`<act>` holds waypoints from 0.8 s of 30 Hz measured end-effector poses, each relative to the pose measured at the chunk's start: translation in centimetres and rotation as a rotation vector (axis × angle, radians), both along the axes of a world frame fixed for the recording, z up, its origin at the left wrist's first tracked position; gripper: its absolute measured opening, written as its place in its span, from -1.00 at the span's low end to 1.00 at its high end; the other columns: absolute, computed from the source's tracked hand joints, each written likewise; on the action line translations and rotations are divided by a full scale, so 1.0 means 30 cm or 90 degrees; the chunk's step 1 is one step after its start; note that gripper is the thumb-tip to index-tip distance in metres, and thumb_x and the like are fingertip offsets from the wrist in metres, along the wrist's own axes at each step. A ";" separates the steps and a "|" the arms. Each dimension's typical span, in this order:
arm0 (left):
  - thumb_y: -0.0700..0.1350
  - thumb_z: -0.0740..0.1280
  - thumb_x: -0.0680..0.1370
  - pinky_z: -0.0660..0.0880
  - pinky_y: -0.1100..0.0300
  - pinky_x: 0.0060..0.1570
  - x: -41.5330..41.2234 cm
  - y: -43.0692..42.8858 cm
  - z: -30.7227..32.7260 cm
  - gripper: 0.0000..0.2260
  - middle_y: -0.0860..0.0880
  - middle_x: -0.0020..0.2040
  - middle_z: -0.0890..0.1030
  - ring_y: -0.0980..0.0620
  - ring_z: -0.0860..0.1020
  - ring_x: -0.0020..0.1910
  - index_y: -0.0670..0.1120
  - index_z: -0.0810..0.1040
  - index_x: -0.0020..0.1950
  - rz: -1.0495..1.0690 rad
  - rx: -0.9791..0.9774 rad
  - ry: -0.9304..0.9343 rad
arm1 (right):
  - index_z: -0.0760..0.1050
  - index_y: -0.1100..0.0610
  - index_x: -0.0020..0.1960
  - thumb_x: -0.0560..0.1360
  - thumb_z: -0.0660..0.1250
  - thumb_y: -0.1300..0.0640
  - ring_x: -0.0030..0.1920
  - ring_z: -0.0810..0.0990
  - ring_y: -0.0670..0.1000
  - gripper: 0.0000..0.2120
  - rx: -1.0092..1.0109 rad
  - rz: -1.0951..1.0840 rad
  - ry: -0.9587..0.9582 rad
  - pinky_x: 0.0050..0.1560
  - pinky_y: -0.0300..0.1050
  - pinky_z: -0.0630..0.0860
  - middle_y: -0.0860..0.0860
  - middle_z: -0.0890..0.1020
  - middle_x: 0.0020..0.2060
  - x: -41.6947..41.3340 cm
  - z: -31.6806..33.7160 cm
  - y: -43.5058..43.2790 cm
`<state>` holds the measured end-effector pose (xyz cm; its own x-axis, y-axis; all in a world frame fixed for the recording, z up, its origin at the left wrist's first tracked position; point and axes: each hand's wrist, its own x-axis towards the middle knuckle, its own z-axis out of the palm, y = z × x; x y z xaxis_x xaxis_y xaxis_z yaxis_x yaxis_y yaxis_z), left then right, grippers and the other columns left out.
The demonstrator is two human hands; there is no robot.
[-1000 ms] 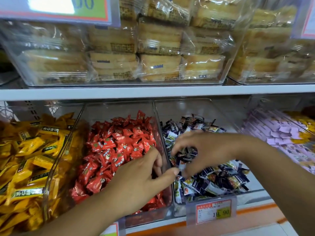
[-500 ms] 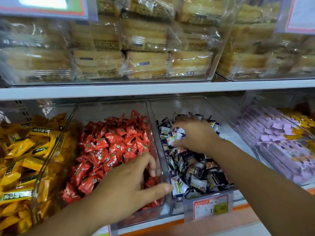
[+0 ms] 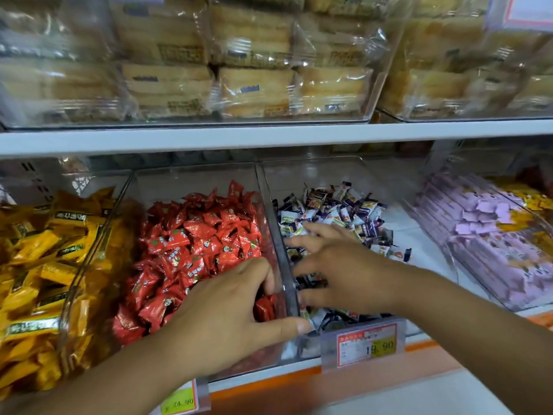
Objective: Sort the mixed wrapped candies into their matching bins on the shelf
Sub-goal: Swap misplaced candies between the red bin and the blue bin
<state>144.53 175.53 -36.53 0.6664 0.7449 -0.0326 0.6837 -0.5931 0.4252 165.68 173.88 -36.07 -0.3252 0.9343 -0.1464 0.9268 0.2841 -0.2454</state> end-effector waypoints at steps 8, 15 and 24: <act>0.46 0.21 0.35 0.22 0.24 -0.36 0.012 -0.008 -0.018 -0.55 0.10 -0.21 0.37 0.14 0.38 -0.23 0.13 0.23 -0.10 0.024 0.041 -0.003 | 0.22 -0.48 0.35 0.40 0.40 -0.24 0.48 -0.42 -0.12 -0.40 -0.145 -0.012 -0.074 0.40 0.17 -0.51 -0.27 -0.11 0.53 0.050 0.020 -0.008; 0.42 0.27 0.36 0.29 0.22 -0.32 0.007 0.000 -0.038 -0.58 0.16 -0.13 0.38 0.08 0.41 -0.20 0.15 0.22 -0.11 0.009 0.022 -0.050 | 0.20 -0.24 0.42 0.41 0.42 -0.12 0.53 -0.21 0.13 -0.34 0.020 -0.006 -0.204 0.42 0.42 -0.17 -0.09 -0.04 0.55 -0.008 -0.063 0.112; 0.45 0.23 0.36 0.39 0.22 -0.23 0.006 0.007 -0.048 -0.57 0.15 -0.12 0.39 0.08 0.44 -0.20 0.16 0.23 -0.09 0.003 0.021 -0.050 | 0.46 -0.15 0.25 0.51 0.30 -0.19 0.39 0.26 0.08 -0.67 0.193 -0.147 -0.147 0.23 0.08 0.43 -0.09 0.41 0.35 0.054 -0.036 0.240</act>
